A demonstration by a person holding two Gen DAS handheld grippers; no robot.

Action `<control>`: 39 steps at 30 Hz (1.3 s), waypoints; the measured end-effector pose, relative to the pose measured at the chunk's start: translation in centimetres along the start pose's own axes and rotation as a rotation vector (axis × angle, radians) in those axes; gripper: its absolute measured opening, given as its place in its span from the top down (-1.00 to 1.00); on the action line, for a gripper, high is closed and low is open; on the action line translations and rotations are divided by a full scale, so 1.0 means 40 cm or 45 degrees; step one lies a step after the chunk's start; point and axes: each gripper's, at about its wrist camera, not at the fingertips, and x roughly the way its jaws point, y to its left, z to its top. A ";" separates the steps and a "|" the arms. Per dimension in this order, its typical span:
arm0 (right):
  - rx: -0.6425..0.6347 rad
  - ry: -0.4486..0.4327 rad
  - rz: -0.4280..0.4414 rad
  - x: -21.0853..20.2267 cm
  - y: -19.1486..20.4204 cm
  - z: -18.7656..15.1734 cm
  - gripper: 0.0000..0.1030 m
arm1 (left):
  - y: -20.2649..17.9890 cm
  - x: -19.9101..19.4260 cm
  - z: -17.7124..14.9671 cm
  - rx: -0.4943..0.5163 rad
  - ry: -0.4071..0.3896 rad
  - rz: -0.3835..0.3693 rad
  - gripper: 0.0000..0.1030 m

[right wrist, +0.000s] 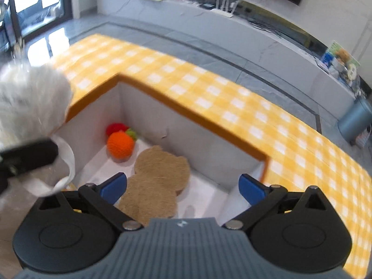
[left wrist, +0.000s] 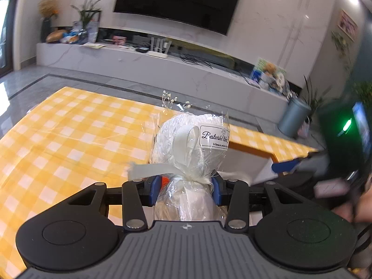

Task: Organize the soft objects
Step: 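Lower the ribboned plastic bag into the box and open the left tool, then move both tools back from the box to the remaining items on the mat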

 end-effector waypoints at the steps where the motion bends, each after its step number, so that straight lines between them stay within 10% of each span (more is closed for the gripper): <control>1: 0.037 -0.016 0.027 -0.013 -0.016 0.000 -0.95 | -0.007 0.007 -0.002 0.022 0.012 0.000 0.05; 15: 0.089 -0.264 0.038 -0.114 -0.050 -0.014 -0.95 | -0.107 0.158 -0.053 0.306 0.283 0.335 0.04; 20: 0.051 -0.342 0.020 -0.141 -0.053 -0.016 -0.95 | -0.086 0.142 -0.045 0.227 0.242 0.307 -0.07; 24: 0.073 -0.342 0.028 -0.144 -0.062 -0.015 -0.95 | -0.119 0.144 -0.053 0.330 0.233 0.335 -0.74; 34: 0.118 -0.321 0.043 -0.132 -0.080 -0.031 -0.95 | -0.047 0.010 -0.003 0.048 0.021 0.175 -0.88; 36: 0.153 -0.292 0.120 -0.123 -0.085 -0.027 -0.84 | -0.032 -0.024 0.009 0.064 -0.017 0.195 -0.89; 39: 0.218 -0.193 0.282 -0.091 -0.072 -0.016 0.00 | -0.003 -0.047 0.021 0.020 -0.101 0.272 -0.90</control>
